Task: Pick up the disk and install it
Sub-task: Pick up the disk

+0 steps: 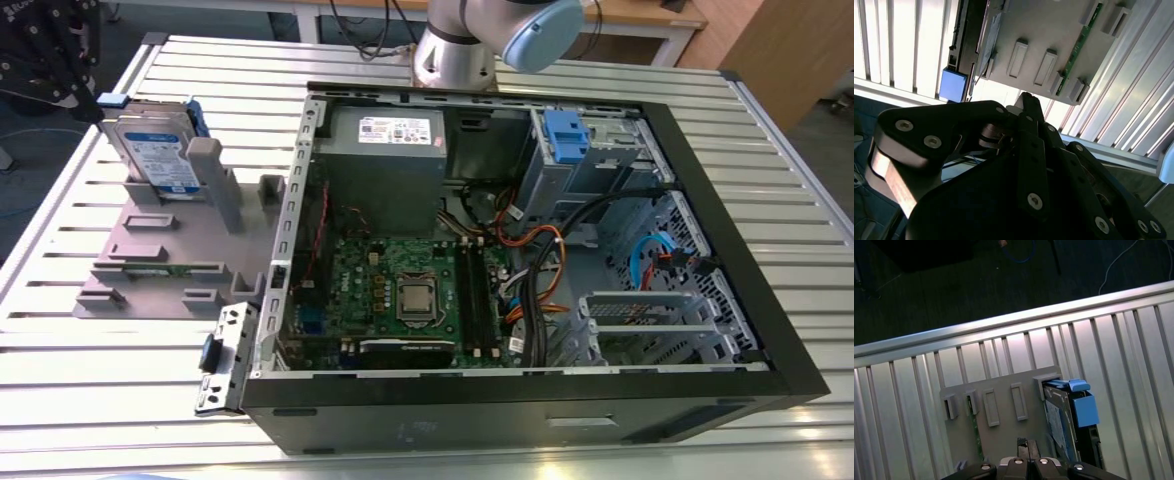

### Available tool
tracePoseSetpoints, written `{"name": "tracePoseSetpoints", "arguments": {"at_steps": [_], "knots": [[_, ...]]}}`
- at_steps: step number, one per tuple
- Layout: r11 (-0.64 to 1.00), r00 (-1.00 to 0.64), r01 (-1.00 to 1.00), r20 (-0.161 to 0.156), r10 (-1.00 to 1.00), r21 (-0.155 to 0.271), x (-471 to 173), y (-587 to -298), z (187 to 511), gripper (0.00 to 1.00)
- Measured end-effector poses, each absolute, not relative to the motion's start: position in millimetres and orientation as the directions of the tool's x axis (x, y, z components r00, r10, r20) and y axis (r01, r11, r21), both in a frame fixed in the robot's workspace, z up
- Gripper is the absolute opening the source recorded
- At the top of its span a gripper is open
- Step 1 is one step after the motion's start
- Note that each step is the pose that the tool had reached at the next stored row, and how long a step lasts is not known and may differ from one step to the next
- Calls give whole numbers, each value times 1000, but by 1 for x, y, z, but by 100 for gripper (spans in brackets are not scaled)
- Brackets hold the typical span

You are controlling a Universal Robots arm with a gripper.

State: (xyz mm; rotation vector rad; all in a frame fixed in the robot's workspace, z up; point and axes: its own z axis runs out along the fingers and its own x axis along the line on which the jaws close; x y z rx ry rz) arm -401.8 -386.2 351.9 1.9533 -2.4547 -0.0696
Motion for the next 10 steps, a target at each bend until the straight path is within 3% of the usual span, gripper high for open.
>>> {"name": "tracePoseSetpoints", "arguments": {"at_steps": [10], "knots": [[215,-216,-976,-25,-976,37,-402,-386,352,11]]}}
